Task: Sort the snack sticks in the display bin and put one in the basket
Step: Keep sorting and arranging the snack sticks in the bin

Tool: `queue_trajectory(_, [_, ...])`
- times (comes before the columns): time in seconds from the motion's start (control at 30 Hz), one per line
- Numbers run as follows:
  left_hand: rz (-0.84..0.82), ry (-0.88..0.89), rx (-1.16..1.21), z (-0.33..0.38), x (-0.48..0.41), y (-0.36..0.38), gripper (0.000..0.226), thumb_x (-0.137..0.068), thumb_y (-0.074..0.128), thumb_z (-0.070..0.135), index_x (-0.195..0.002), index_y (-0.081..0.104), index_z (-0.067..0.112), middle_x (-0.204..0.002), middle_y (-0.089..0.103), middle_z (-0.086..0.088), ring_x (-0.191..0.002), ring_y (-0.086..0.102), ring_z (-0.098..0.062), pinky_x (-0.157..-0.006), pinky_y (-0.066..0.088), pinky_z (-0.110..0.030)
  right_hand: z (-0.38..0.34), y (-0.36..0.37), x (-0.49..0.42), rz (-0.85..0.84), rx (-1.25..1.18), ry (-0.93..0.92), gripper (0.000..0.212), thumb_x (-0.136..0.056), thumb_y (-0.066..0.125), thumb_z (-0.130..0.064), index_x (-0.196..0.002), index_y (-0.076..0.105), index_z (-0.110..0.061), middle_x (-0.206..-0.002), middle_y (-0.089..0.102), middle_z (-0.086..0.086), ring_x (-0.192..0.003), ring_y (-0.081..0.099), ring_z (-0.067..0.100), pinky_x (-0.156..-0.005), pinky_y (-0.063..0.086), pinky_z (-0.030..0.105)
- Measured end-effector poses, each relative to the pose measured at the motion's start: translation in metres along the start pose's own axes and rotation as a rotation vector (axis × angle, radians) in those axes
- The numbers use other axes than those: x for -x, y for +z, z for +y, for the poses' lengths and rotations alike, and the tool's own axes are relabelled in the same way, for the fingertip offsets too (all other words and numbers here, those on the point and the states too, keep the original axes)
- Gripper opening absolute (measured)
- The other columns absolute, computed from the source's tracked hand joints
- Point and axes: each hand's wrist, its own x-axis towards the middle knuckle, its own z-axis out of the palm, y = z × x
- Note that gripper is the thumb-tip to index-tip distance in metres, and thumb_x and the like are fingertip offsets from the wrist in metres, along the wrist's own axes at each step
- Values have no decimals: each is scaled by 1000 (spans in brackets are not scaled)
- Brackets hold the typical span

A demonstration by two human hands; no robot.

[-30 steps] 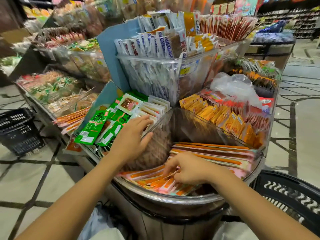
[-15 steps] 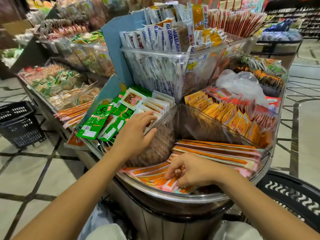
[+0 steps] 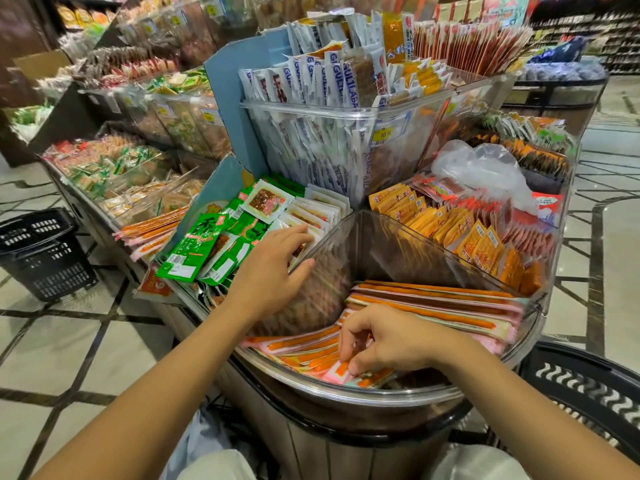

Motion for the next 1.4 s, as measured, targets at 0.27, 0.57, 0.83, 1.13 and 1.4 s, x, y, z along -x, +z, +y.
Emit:
queue_trajectory(0.27, [3,3,0,0,0,0,38,-98,62,35,-134,60,22,-149,51,7,-137,45,-13,-114,39,-40,-1,0,2,0,-37,-42,12,-87,78,-23,-98,74,-27,-101,70,-16,-92,63,3,-85,56,31])
queue_trajectory(0.57, [8,13,9,0,-1,0,36,-97,63,33,-131,62,22,-147,53,7,-133,48,-14,-112,41,-39,-11,-3,2,18,-151,-138,28,-88,76,-14,-107,74,-34,-88,58,-33,-85,57,2,-87,53,30])
queue_trajectory(0.83, [7,19,-14,-2,-2,1,37,-96,64,32,-131,62,22,-148,53,6,-135,47,-14,-114,38,-36,-24,-16,3,318,-412,-232,16,-78,84,-17,-88,71,-18,-90,69,22,-68,57,19,-65,47,39])
queue_trajectory(1.13, [15,52,-56,1,0,0,39,-96,64,33,-133,62,19,-147,54,4,-135,47,-15,-116,38,-36,-48,-50,23,783,-641,-161,39,-98,62,-30,-95,53,9,-80,74,17,-55,67,40,-49,51,31])
queue_trajectory(1.4, [83,211,-202,15,2,-6,35,-94,53,37,-118,68,17,-127,65,0,-115,60,-23,-101,48,-40,-49,-59,47,900,-578,-63,40,-109,39,-26,-94,66,-1,-76,76,10,-53,69,32,-48,48,30])
